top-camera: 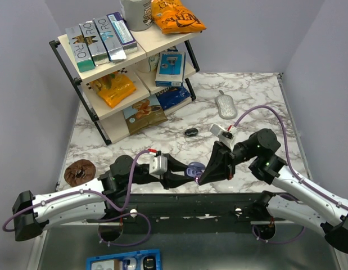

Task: Insert the wireless bluetooth earbuds into the charging case
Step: Place the earbud in the charging case.

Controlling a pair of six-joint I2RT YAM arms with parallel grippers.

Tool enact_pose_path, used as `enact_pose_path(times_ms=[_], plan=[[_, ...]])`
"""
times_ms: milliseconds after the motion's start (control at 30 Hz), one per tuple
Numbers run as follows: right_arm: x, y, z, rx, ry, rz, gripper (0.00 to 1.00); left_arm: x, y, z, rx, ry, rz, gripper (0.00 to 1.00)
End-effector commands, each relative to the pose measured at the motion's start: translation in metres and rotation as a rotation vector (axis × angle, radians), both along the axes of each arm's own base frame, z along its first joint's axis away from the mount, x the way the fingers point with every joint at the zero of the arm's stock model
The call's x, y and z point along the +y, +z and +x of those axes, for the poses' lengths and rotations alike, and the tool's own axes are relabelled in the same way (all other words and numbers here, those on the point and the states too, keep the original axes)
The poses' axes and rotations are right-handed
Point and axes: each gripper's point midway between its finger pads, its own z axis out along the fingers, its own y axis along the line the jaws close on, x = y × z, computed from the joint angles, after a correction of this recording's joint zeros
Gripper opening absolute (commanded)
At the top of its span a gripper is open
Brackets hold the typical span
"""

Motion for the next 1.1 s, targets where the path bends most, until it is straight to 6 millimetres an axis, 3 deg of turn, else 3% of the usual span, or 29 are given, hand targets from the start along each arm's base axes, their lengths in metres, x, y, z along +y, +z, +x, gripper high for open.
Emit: enact_pose_path(times_ms=[0,600,1067], plan=[[0.003,0.001,0.007,-0.032,-0.03,-0.012,0.01,-0.001,0.025,-0.008,-0.024,-0.049,-0.068,0.0],[0.005,-0.012,0.017,-0.074,-0.067,-0.112,0.01,-0.003,0.02,-0.027,-0.02,-0.17,-0.038,0.0],[0.005,-0.009,0.005,-0.07,-0.022,-0.123,0.01,-0.01,0.015,-0.028,-0.025,-0.193,-0.012,0.0]])
